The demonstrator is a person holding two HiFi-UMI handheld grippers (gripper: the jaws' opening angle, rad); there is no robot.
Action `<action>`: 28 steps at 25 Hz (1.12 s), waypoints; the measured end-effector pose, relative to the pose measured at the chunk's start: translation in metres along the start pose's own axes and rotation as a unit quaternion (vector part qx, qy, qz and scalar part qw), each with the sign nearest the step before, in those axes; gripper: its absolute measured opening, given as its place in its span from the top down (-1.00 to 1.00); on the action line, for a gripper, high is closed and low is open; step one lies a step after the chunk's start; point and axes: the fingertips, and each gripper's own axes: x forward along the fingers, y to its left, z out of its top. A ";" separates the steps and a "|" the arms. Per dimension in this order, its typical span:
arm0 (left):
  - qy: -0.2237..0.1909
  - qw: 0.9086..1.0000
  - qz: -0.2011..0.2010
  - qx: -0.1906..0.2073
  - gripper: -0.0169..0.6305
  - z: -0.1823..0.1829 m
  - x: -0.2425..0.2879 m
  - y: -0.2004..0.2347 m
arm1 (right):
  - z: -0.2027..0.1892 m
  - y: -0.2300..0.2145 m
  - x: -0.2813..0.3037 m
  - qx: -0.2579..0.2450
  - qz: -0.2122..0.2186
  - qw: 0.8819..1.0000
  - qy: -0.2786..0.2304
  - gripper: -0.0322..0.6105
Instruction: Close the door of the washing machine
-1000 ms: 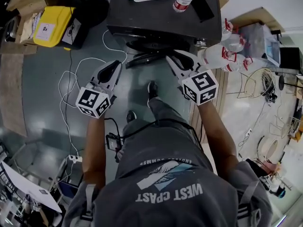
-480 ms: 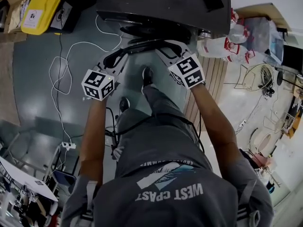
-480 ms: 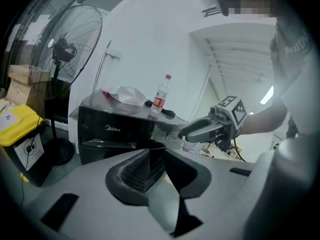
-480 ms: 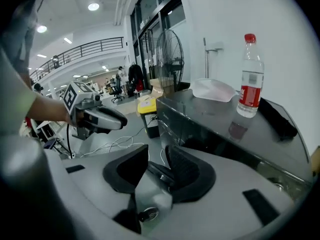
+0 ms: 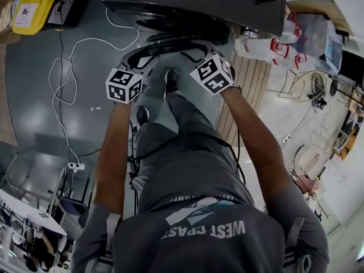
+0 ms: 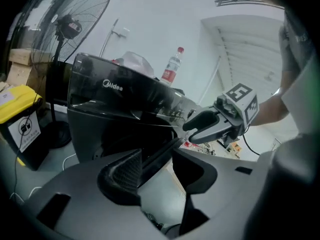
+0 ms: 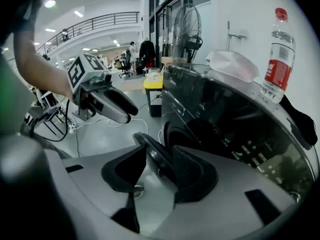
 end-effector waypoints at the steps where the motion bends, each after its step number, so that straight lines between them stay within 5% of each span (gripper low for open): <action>1: 0.006 1.000 0.002 -0.002 0.35 -0.006 0.005 0.001 | -0.005 0.001 0.005 -0.015 -0.002 1.000 0.009 0.31; 12: 0.057 0.997 0.041 0.013 0.34 -0.051 0.050 0.008 | -0.040 -0.003 0.042 -0.157 -0.033 0.984 0.083 0.29; 28: 0.018 0.994 0.098 0.036 0.34 -0.023 0.069 0.039 | -0.024 -0.032 0.060 -0.138 -0.103 0.983 0.066 0.31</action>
